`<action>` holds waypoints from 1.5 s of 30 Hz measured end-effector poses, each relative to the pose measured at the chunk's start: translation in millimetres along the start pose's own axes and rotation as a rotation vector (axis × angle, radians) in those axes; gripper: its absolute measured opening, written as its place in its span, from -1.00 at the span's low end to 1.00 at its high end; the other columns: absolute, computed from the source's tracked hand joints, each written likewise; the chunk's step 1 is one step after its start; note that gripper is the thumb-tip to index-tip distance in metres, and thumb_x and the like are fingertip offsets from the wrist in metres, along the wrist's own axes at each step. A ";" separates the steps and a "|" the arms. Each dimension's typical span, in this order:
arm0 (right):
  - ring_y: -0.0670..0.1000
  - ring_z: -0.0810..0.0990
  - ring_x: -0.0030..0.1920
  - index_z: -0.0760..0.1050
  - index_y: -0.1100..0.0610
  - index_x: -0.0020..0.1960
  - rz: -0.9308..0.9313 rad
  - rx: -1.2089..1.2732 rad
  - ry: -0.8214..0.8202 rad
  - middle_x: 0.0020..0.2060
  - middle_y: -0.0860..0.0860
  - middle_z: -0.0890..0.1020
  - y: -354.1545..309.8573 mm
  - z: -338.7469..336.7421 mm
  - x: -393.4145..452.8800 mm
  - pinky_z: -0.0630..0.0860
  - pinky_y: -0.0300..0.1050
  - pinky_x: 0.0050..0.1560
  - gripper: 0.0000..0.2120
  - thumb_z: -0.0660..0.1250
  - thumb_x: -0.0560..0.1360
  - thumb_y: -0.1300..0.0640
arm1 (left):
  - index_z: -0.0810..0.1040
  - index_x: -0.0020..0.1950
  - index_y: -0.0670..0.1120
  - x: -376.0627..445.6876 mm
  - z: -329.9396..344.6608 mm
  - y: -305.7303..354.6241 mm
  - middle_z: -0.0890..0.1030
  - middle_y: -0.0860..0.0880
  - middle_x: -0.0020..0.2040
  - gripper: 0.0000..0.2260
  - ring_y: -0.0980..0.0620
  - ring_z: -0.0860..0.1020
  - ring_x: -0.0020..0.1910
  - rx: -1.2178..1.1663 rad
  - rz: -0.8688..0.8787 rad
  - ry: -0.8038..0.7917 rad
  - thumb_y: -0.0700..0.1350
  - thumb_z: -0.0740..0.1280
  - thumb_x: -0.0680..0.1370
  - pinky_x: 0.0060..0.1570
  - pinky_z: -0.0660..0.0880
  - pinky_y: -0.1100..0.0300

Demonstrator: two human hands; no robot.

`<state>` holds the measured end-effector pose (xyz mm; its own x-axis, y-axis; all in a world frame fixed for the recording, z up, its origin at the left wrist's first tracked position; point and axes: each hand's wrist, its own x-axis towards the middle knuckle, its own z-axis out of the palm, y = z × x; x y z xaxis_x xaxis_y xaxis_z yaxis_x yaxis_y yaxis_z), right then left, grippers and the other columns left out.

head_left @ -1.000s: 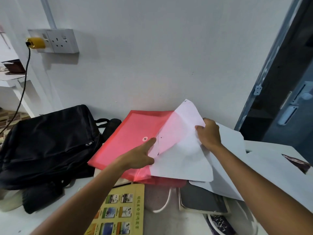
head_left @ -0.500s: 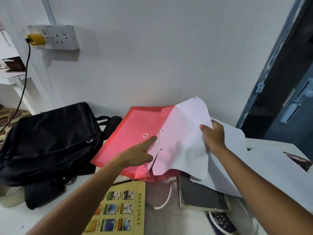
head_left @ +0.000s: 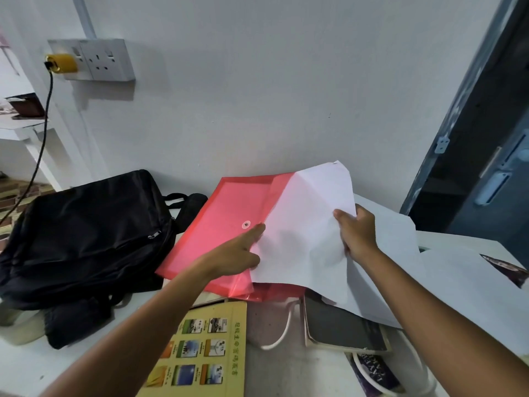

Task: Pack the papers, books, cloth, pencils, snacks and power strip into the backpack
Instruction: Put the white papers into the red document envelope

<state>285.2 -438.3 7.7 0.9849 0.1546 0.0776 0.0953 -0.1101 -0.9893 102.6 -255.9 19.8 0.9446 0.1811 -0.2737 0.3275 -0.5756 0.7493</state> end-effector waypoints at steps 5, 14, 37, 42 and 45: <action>0.12 0.61 -0.01 0.50 0.15 0.08 -0.011 -0.169 -0.098 -0.02 0.08 0.64 10.8 16.3 -5.7 0.52 -0.04 -0.01 -0.75 0.31 0.49 0.01 | -0.07 0.58 -0.02 0.4 3.7 6.2 -0.01 0.06 0.57 -0.34 0.04 0.02 0.54 0.028 -0.002 0.055 -0.29 0.19 0.58 0.28 0.03 0.32; 0.10 0.55 0.01 0.42 0.20 0.14 -0.068 -0.358 -0.197 0.03 0.07 0.57 -13.9 30.0 -13.7 0.45 -0.11 -0.03 -0.66 0.40 0.41 0.21 | -0.17 0.56 -0.17 -1.8 33.1 28.3 -0.18 -0.07 0.58 -0.28 0.03 -0.12 0.55 0.403 0.090 0.218 -0.16 0.22 0.56 0.47 -0.02 0.17; 0.09 0.61 -0.27 0.52 0.27 0.02 0.294 -0.203 -0.622 -0.21 0.13 0.63 -21.0 42.4 -26.8 0.54 -0.13 -0.37 -0.83 0.38 0.44 0.35 | -0.04 0.55 -0.21 -8.4 28.6 47.6 -0.08 -0.12 0.58 -0.36 -0.10 0.09 0.54 0.418 0.123 0.273 -0.32 0.13 0.50 0.43 0.18 0.08; 0.07 0.63 -0.31 0.52 0.32 0.03 0.291 -0.095 -0.560 -0.26 0.14 0.65 -24.3 45.1 -28.3 0.54 -0.14 -0.41 -0.86 0.33 0.50 0.28 | -0.01 0.55 -0.21 -8.3 28.7 49.7 -0.06 -0.12 0.58 -0.36 -0.06 0.05 0.55 0.417 0.142 0.269 -0.32 0.13 0.49 0.46 0.14 0.09; 0.01 0.47 -0.57 0.47 0.23 -0.19 0.281 -0.359 -0.655 -0.55 0.06 0.52 -33.6 46.9 -39.6 0.37 -0.26 -0.56 -0.84 0.28 0.53 0.18 | 0.04 0.53 -0.23 -6.4 31.4 48.9 -0.03 -0.13 0.58 -0.38 -0.17 0.19 0.49 0.426 0.114 0.309 -0.31 0.14 0.47 0.33 0.31 -0.02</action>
<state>236.3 -394.6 32.1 0.7046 0.6072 -0.3672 0.0065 -0.5230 -0.8523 111.8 -310.2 39.3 0.9573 0.2873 0.0333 0.2448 -0.8662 0.4357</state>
